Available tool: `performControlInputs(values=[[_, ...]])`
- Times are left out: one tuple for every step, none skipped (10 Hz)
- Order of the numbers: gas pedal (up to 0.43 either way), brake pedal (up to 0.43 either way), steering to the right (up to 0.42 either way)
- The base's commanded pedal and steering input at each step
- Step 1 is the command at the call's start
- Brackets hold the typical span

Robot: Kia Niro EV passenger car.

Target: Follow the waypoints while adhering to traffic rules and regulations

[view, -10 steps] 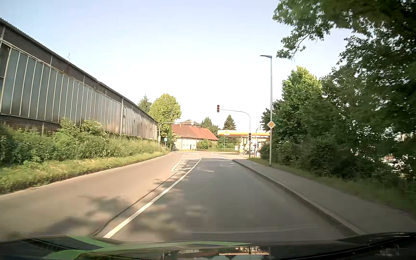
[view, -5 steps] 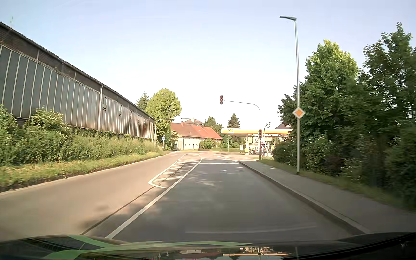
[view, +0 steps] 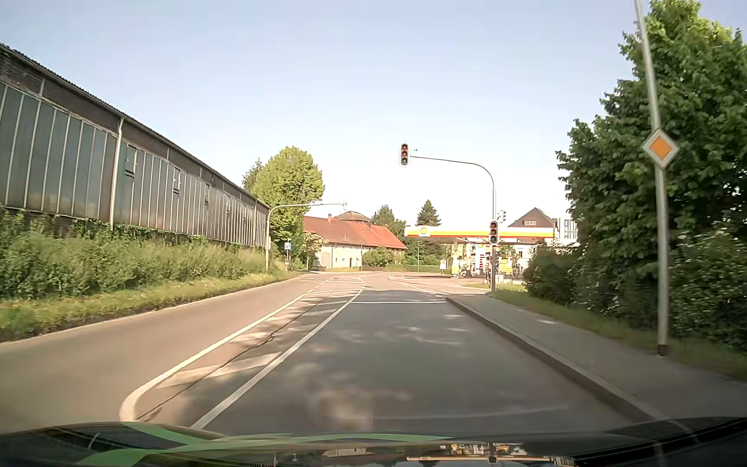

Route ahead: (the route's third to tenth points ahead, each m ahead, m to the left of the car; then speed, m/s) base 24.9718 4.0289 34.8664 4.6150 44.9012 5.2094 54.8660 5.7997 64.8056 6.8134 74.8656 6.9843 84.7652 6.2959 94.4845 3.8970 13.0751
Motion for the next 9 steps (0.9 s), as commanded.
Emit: performControlInputs(values=[[0.067,0.000,-0.011],[0.067,0.000,-0.011],[0.067,0.000,-0.011],[0.079,0.000,-0.011],[0.079,0.000,-0.011],[0.079,0.000,-0.011],[0.079,0.000,-0.011],[0.067,0.000,-0.011],[0.059,0.000,-0.011]])
